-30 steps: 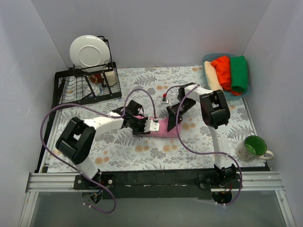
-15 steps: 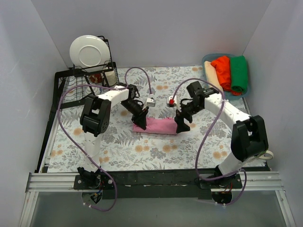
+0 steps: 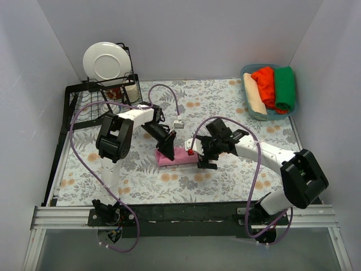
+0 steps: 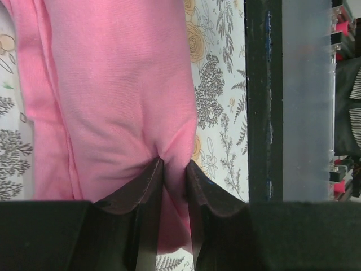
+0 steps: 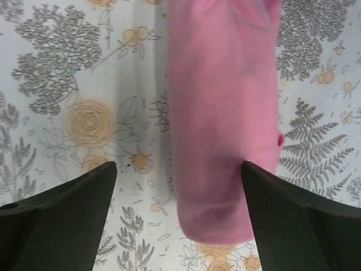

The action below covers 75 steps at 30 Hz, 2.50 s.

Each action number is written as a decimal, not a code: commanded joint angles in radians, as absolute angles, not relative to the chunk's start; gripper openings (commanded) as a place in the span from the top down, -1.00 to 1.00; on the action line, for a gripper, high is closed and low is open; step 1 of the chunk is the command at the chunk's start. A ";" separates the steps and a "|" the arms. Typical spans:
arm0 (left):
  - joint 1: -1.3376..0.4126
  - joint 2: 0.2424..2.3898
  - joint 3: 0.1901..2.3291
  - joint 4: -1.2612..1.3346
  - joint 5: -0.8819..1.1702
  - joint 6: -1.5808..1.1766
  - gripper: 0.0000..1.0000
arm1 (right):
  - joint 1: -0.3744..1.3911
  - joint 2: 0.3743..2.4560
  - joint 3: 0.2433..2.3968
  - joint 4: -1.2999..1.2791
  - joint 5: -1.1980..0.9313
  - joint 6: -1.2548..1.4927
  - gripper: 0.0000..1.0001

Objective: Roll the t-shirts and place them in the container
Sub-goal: Roll the T-shirt to the center of the board.

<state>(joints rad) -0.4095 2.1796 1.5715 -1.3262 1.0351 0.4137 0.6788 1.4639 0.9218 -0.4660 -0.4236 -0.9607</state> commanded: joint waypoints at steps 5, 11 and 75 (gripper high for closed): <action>-0.410 2.141 1.537 -1.325 1.081 0.384 0.60 | 0.693 1.537 0.911 -0.245 -0.322 -0.980 -0.97; -0.390 2.135 1.540 -1.284 1.085 0.307 0.59 | 0.696 1.554 0.867 -0.262 -0.397 -1.126 -0.93; -0.585 1.992 1.454 -0.960 0.801 0.222 0.61 | 0.223 1.992 1.445 -1.188 -0.829 -1.071 -0.97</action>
<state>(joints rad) -0.6373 1.9232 1.3350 -0.7300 0.6788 0.2092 0.3176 2.1662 1.4582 -1.3361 -0.9993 -1.0576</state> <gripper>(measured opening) 0.287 0.983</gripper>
